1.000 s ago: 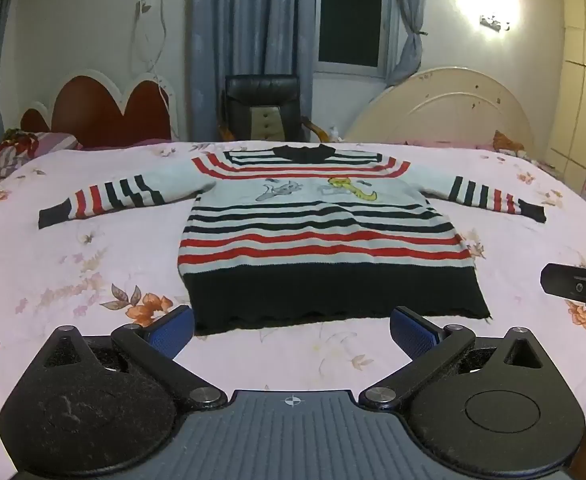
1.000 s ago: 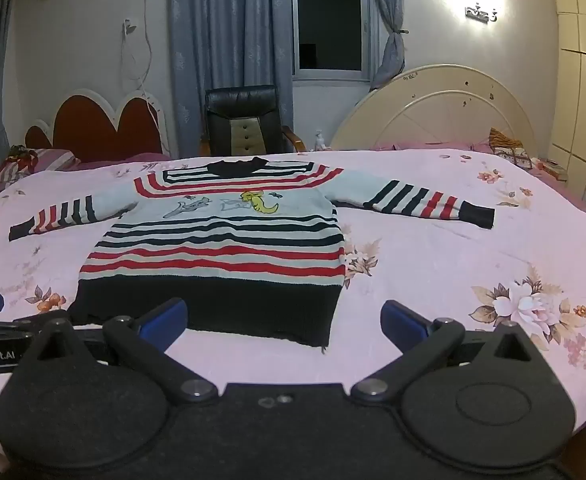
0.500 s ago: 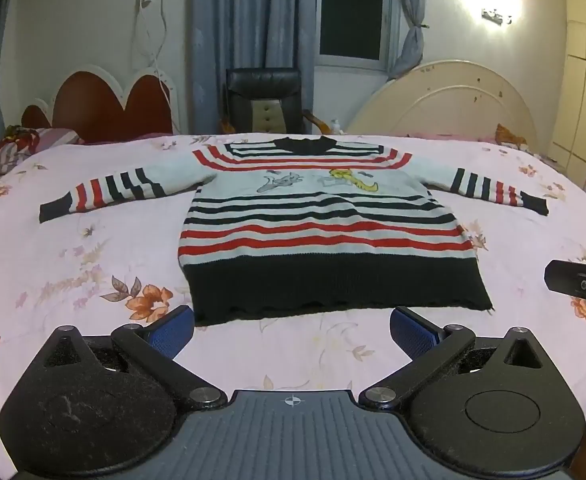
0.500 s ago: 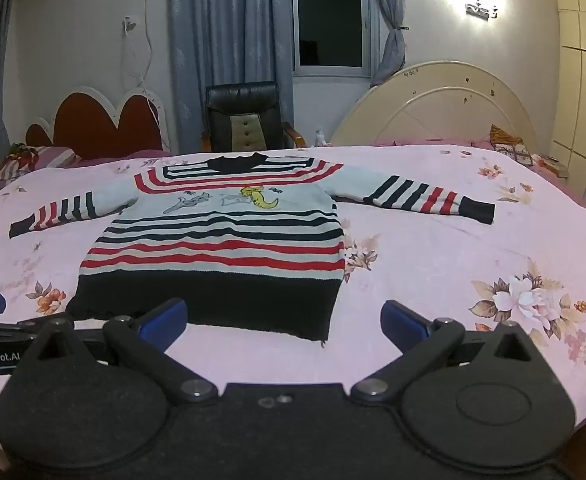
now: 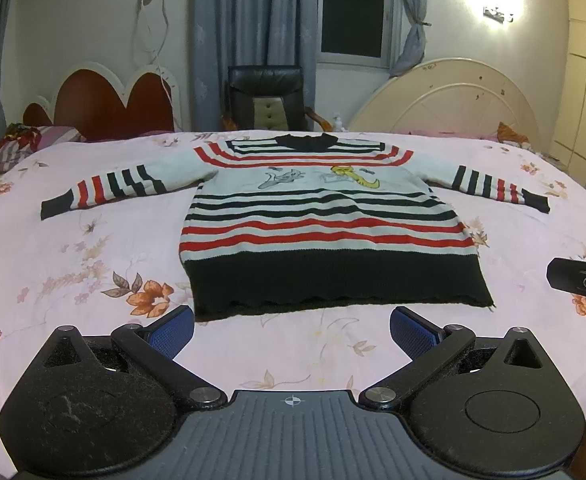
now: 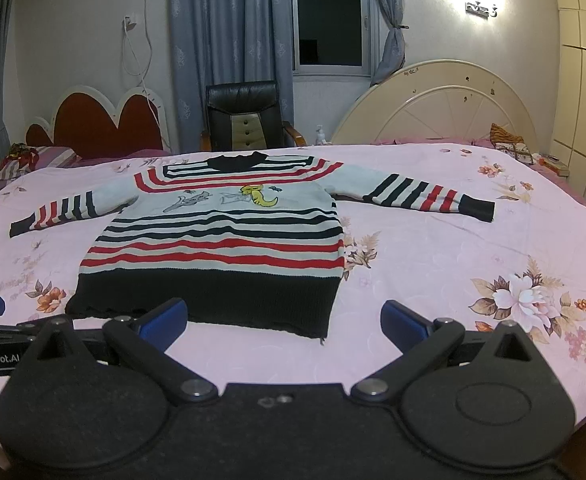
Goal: Fold small clothes
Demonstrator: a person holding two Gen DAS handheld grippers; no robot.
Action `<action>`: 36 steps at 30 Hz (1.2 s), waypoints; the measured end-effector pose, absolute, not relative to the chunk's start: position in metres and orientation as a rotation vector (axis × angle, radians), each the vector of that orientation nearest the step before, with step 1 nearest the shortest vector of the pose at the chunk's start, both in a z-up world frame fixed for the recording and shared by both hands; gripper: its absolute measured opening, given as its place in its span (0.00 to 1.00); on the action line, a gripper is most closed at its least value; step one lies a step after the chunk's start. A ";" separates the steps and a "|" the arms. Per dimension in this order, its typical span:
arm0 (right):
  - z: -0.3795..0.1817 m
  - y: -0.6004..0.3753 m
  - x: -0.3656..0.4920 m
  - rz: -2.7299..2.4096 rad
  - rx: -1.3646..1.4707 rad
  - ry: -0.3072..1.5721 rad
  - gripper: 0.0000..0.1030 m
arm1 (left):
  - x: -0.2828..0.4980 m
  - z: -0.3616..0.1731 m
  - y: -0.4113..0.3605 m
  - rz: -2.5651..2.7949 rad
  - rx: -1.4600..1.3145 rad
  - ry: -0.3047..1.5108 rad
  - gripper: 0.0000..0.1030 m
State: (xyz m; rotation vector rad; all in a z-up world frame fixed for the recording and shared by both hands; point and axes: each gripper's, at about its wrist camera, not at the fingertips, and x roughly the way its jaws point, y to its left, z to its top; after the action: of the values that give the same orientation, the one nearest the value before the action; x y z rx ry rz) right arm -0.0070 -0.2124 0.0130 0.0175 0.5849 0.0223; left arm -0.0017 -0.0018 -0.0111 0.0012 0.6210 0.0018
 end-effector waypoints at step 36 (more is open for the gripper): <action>0.011 -0.213 -0.009 0.020 0.022 0.586 0.99 | -0.001 -0.012 -0.004 -0.004 0.009 0.627 1.00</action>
State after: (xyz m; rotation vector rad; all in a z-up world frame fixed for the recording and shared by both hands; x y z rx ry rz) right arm -0.0092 -0.2128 0.0111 0.0224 0.5860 0.0196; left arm -0.0013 -0.0036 -0.0119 0.0090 0.6268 -0.0038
